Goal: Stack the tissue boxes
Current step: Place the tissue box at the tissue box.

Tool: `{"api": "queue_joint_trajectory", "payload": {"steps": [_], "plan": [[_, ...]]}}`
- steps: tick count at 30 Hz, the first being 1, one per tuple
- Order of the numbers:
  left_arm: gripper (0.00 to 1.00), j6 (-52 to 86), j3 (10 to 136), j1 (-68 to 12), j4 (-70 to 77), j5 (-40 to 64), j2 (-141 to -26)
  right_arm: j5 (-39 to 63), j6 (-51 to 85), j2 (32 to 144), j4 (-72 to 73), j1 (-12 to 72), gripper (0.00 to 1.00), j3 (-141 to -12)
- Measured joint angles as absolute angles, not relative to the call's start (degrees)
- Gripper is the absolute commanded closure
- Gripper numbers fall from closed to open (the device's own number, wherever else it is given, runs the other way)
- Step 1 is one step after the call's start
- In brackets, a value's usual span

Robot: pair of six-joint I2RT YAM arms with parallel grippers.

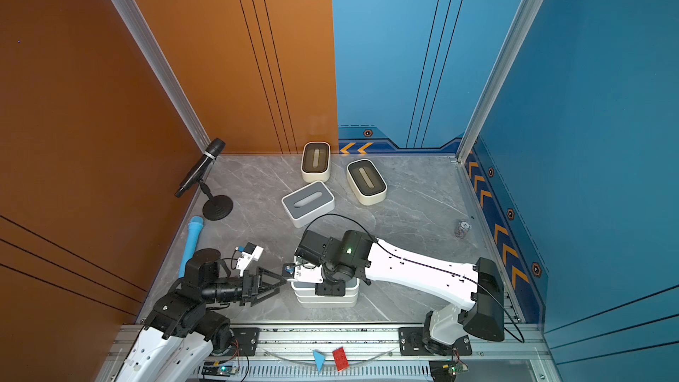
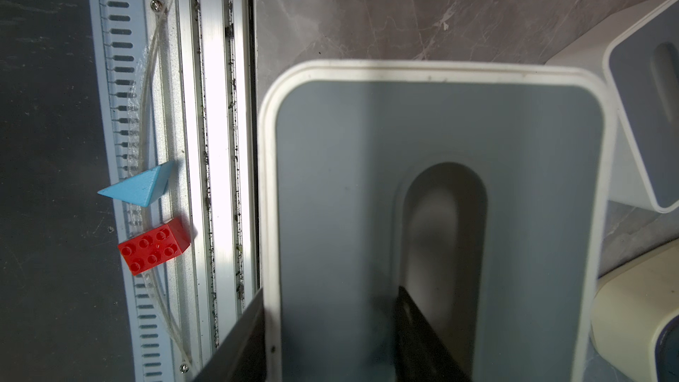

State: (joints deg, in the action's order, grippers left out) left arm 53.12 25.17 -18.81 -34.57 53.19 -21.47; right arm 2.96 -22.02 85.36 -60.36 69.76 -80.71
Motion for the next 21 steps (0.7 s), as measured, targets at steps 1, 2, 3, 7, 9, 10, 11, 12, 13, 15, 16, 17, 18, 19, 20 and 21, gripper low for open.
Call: {"api": "queue_joint_trajectory", "payload": {"steps": [1,2,3,7,9,10,11,12,13,15,16,17,18,19,20,21], "plan": [[0.02,53.12,25.17,-18.81,-34.57,53.17,-21.47,2.96,-22.02,85.36,-60.36,69.76,0.49,-80.71],[0.02,53.12,25.17,-18.81,-34.57,53.19,-21.47,2.96,-22.04,85.36,-60.36,69.76,0.49,-80.71],[0.02,53.12,25.17,-18.81,-34.57,53.19,-21.47,2.96,-22.02,85.36,-60.36,69.76,0.49,-80.71],[0.02,53.12,25.17,-18.83,-34.57,53.19,-21.47,2.96,-22.02,85.36,-60.36,69.76,0.47,-80.71],[0.02,53.12,25.17,-18.83,-34.57,53.19,-21.47,2.96,-22.02,85.36,-60.36,69.76,0.46,-80.71],[0.02,53.12,25.17,-18.83,-34.57,53.19,-21.47,2.96,-22.02,85.36,-60.36,69.76,0.46,-80.71],[0.02,53.12,25.17,-18.83,-34.57,53.19,-21.47,2.94,-22.02,85.36,-60.34,69.76,0.46,-80.71],[0.02,53.12,25.17,-18.83,-34.57,53.19,-21.47,2.96,-22.02,85.36,-60.34,69.76,0.46,-80.71],[0.02,53.12,25.17,-18.83,-34.57,53.19,-21.47,2.96,-22.04,85.36,-60.31,69.76,0.45,-80.71],[0.02,53.12,25.17,-18.83,-34.57,53.19,-21.47,2.96,-22.04,85.36,-60.18,69.76,0.45,-80.71],[0.02,53.12,25.17,-18.83,-34.57,53.19,-21.47,2.96,-22.02,85.36,-60.01,69.76,0.45,-80.71],[0.02,53.12,25.17,-18.83,-34.57,53.19,-21.47,2.96,-22.02,85.36,-59.83,69.76,0.44,-80.71],[0.02,53.12,25.17,-18.83,-34.57,53.19,-21.47,2.96,-22.02,85.36,-59.72,69.76,0.44,-80.71],[0.02,53.12,25.17,-18.85,-34.57,53.19,-21.47,2.96,-22.02,85.36,-59.59,69.8,0.44,-80.71],[0.02,53.12,25.17,-18.9,-34.57,53.17,-21.47,2.96,-22.02,85.36,-59.48,69.8,0.44,-80.71],[0.02,53.12,25.17,-18.96,-34.57,53.19,-21.45,2.96,-22.02,85.36,-59.37,69.82,0.44,-80.71]]}}
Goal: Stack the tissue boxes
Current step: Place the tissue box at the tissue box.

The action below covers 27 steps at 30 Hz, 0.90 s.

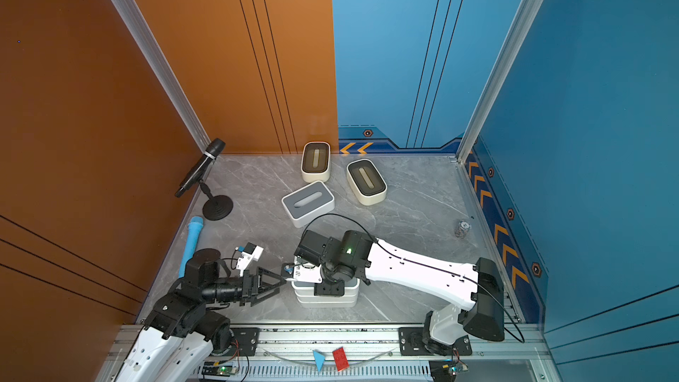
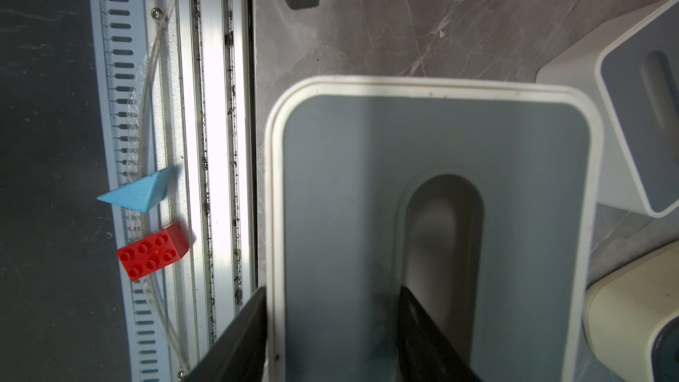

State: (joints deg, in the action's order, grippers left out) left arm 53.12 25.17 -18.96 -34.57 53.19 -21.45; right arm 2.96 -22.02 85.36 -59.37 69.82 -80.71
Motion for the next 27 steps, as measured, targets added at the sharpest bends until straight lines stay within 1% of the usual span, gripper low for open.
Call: {"api": "queue_joint_trajectory", "payload": {"steps": [27], "plan": [[0.02,53.15,25.17,-19.2,-34.57,53.17,-21.32,2.79,-21.61,85.36,-59.33,69.82,0.36,-80.71]]}}
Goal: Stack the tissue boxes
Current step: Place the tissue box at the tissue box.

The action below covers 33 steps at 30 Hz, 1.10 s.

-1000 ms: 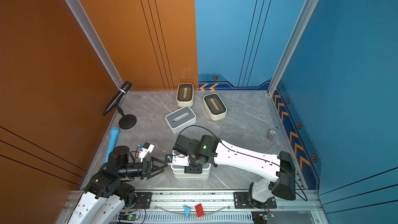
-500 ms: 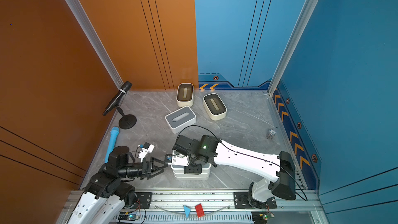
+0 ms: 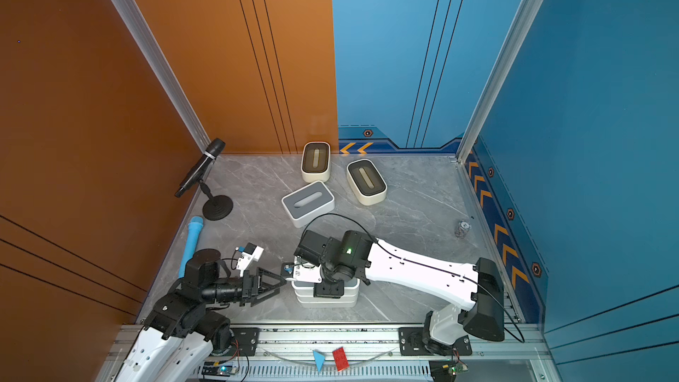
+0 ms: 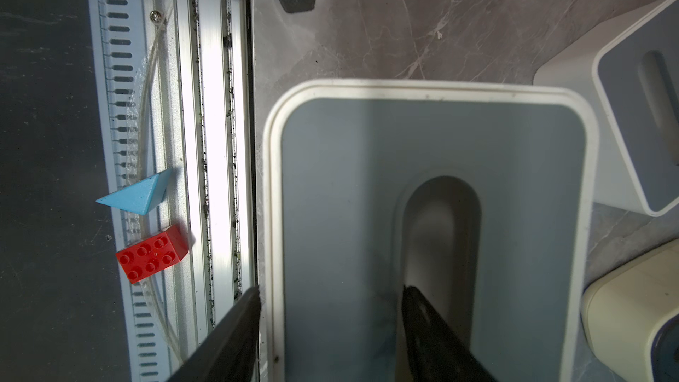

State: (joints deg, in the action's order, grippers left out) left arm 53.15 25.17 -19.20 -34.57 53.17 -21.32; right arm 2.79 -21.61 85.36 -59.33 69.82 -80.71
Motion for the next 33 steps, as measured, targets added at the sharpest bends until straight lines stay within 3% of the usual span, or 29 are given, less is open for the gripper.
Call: {"api": "queue_joint_trajectory", "payload": {"steps": [33], "plan": [[0.02,52.69,25.17,-19.57,-34.57,53.15,-22.2,2.76,-21.58,84.53,-58.92,69.82,0.25,-80.73]]}}
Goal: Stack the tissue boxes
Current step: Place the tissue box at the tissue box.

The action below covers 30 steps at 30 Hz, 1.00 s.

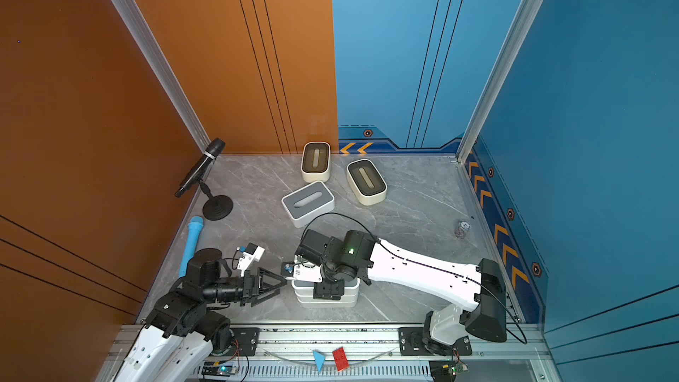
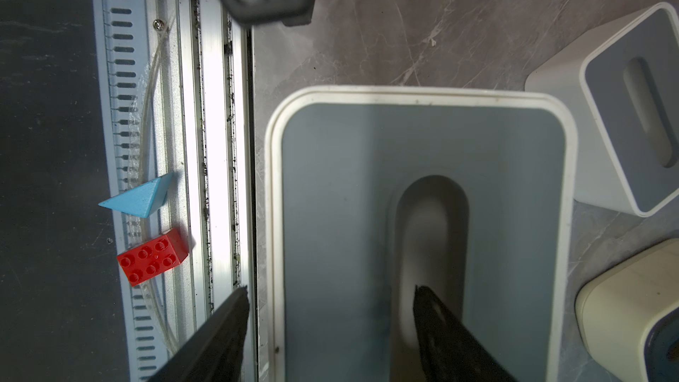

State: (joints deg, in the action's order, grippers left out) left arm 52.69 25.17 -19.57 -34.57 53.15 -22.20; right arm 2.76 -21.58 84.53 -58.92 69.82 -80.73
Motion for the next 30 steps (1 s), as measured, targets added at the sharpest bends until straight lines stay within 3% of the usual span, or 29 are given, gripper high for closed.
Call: {"api": "queue_joint_trajectory", "payload": {"steps": [7,24,26,28,30], "plan": [[0.02,52.6,25.17,-19.57,-34.57,53.15,-22.2,2.76,-21.28,84.42,-58.92,69.82,0.17,-80.73],[0.02,51.53,27.09,-19.59,-34.79,52.93,-23.18,2.85,-19.0,77.91,-56.66,69.41,0.16,-80.73],[0.02,50.7,28.25,-19.59,-35.22,52.51,-23.66,2.81,-17.58,75.24,-54.02,68.77,0.13,-79.7],[0.02,49.41,30.13,-19.59,-35.92,51.77,-24.58,2.52,-15.46,71.5,-50.83,67.75,0.01,-77.36],[0.02,47.24,33.06,-19.57,-37.21,50.54,-26.04,1.78,-12.47,67.48,-47.57,66.22,0.0,-74.56]]}}
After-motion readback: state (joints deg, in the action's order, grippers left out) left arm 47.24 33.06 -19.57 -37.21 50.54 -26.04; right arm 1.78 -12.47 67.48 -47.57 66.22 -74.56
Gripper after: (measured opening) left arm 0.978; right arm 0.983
